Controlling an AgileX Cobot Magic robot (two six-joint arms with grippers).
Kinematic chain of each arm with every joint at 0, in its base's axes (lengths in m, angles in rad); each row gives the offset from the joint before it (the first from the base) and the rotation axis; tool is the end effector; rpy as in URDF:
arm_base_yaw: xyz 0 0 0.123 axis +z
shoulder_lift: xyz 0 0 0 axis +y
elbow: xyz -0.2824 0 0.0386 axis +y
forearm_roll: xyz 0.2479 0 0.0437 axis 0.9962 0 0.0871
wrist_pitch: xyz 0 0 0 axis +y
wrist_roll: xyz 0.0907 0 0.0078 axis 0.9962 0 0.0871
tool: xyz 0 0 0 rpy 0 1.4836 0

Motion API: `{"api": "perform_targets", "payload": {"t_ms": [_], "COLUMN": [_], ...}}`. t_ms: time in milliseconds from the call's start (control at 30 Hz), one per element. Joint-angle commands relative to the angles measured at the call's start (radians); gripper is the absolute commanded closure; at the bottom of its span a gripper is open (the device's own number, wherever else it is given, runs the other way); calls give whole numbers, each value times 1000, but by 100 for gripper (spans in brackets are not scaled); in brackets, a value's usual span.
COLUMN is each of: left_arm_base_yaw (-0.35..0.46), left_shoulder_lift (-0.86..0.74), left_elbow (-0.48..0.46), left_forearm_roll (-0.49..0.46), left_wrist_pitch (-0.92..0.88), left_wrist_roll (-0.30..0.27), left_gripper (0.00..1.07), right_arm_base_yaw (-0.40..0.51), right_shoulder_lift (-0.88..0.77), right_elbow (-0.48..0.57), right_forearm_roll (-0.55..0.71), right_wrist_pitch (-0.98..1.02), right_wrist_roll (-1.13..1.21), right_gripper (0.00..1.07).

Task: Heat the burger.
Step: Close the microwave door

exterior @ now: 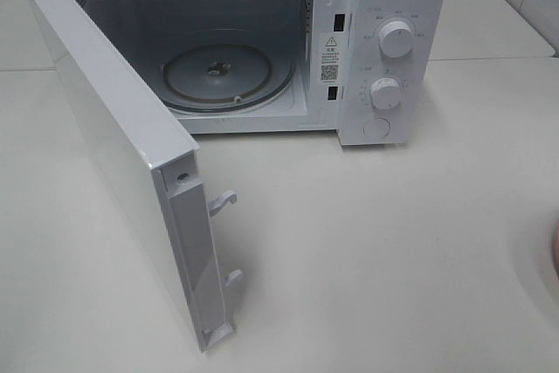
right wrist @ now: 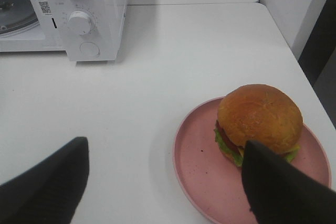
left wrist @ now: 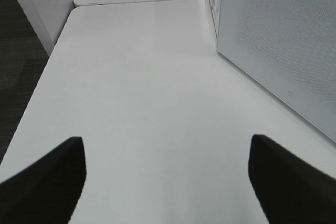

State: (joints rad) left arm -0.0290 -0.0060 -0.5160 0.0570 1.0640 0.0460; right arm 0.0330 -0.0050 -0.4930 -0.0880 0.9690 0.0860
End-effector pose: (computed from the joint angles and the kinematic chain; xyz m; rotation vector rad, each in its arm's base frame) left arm -0.0077 0.0048 0.2814 0.0724 2.0239 0.0787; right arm -0.0013 -0.0066 0.2830 0.0509 1.9512 -0.0252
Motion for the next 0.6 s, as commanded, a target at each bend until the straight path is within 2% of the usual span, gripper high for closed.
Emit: {"api": "perform_targets", "payload": {"t_ms": [33,600], "left_arm_base_yaw": [5,5], "left_shoulder_lift": [-16,-4], "left_elbow": [0,0], "left_forearm_roll": [-5,-5], "left_wrist_pitch": [-5,-5], "left_wrist_roll": [-2,-2], "left_gripper": [29,29], "right_arm_base_yaw": [-11,-10], "right_shoulder_lift": [-28,-28], "right_elbow": [3,3], "right_forearm_roll": [-5,-5], "right_wrist_pitch": [-6,-6], "right_wrist_roll": [-7,-7], "right_gripper": [31,34]}}
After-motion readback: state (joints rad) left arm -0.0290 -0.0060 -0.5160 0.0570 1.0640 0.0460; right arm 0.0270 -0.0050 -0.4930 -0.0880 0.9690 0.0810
